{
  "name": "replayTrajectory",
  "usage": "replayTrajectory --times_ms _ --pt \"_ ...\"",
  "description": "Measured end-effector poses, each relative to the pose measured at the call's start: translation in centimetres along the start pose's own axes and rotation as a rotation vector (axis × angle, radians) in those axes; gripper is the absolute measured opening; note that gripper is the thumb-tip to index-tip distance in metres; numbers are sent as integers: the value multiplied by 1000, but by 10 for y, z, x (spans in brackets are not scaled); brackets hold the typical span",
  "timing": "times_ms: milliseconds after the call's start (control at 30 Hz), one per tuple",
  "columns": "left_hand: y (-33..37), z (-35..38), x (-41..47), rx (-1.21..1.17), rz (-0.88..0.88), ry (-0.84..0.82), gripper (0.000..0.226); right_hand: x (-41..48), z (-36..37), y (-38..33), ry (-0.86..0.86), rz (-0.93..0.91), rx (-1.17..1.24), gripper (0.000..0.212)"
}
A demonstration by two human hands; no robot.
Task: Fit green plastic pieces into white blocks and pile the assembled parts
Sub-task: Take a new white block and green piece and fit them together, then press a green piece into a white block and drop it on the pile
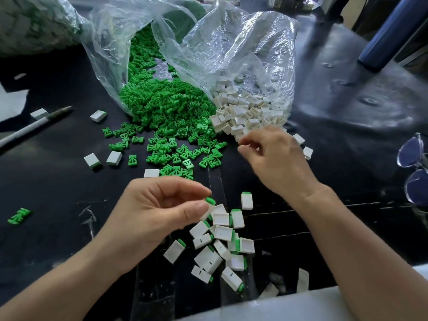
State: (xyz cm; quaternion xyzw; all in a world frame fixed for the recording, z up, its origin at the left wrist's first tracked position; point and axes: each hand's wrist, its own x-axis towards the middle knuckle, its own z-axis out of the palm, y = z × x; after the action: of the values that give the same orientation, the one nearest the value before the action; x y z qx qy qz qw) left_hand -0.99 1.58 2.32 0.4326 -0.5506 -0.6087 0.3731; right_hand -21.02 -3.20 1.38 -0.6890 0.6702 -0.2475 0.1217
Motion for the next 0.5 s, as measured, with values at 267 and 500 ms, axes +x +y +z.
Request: replayTrajectory --times_ms 267,500 --pt "0 -2 0 75 25 -32 31 7 6 13 -31 85 -235 24" --pt "-1 -3 1 91 26 -33 30 7 6 14 -67 55 -245 12"
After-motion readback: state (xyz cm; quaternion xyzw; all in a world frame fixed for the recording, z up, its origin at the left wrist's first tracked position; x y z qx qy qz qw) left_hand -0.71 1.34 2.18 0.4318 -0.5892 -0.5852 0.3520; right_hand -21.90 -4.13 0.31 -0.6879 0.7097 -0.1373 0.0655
